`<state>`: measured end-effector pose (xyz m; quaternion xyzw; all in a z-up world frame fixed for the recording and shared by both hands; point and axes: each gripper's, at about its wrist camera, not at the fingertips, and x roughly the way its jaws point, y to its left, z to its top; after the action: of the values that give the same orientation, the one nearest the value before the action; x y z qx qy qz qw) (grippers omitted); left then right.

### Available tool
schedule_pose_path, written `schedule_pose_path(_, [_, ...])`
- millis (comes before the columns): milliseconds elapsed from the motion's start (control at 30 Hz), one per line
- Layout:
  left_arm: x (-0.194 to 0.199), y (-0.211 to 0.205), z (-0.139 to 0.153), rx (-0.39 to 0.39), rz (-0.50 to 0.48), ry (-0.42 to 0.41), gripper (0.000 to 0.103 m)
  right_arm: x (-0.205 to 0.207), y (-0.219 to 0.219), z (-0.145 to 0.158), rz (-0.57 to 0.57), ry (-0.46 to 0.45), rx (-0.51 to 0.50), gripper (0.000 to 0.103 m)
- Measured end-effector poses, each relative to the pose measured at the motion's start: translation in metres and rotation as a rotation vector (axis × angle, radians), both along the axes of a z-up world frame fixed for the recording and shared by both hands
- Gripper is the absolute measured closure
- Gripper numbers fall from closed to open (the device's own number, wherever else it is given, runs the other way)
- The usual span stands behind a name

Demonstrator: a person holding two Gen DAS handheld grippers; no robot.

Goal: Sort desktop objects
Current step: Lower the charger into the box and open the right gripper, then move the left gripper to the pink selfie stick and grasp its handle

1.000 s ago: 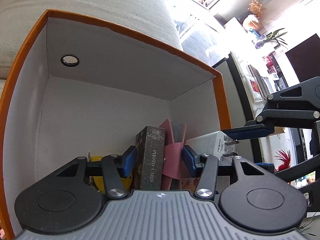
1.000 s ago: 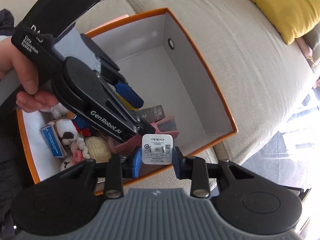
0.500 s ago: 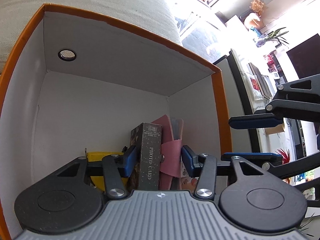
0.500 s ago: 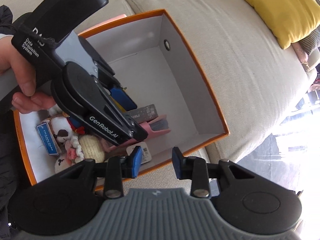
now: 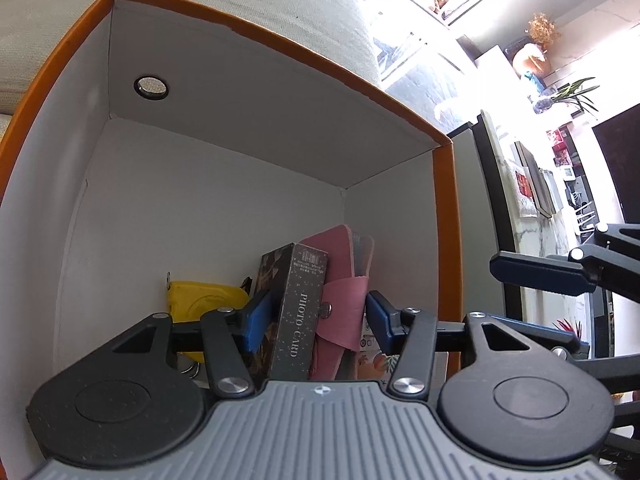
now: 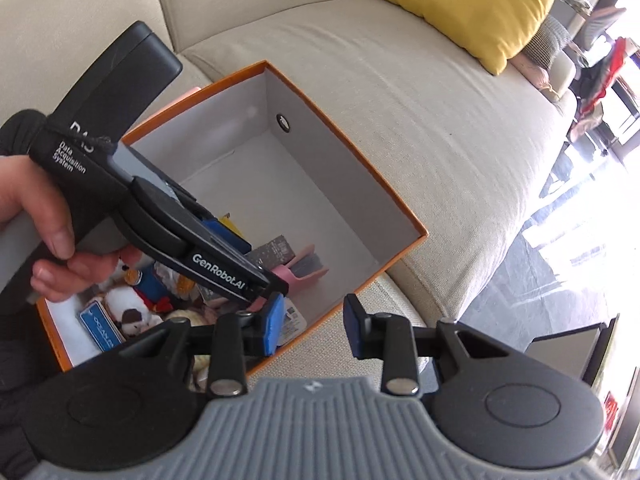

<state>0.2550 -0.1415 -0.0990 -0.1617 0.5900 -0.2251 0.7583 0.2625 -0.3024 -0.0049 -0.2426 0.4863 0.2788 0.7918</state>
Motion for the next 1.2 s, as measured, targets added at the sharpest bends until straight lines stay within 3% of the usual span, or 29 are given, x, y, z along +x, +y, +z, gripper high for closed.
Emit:
schedule_pose_path(333, [-0.008,0.012,0.017,-0.021,0.0,-0.021,0.044,-0.013,0.005,-0.007,-0.082,-0.027,0.074,0.069])
schedule_pose_path(500, [-0.011,0.007,0.011,0.004,-0.027,0.008,0.057,-0.021,0.003,-0.01,-0.129,-0.043,0.103,0.073])
schedule_pose_path(700, [-0.014,0.003,0.011,0.011,-0.029,-0.012,0.056,-0.03,0.004,-0.015,-0.167,-0.03,0.14,0.073])
schedule_pose_path(933, [-0.028,0.007,0.033,0.045,-0.061,-0.088,0.057,-0.039,0.011,-0.015,-0.173,-0.019,0.15,0.073])
schedule_pose_path(1200, [-0.057,0.037,0.079,0.089,-0.105,-0.23,0.057,-0.048,0.03,-0.004,-0.166,-0.033,0.13,0.073])
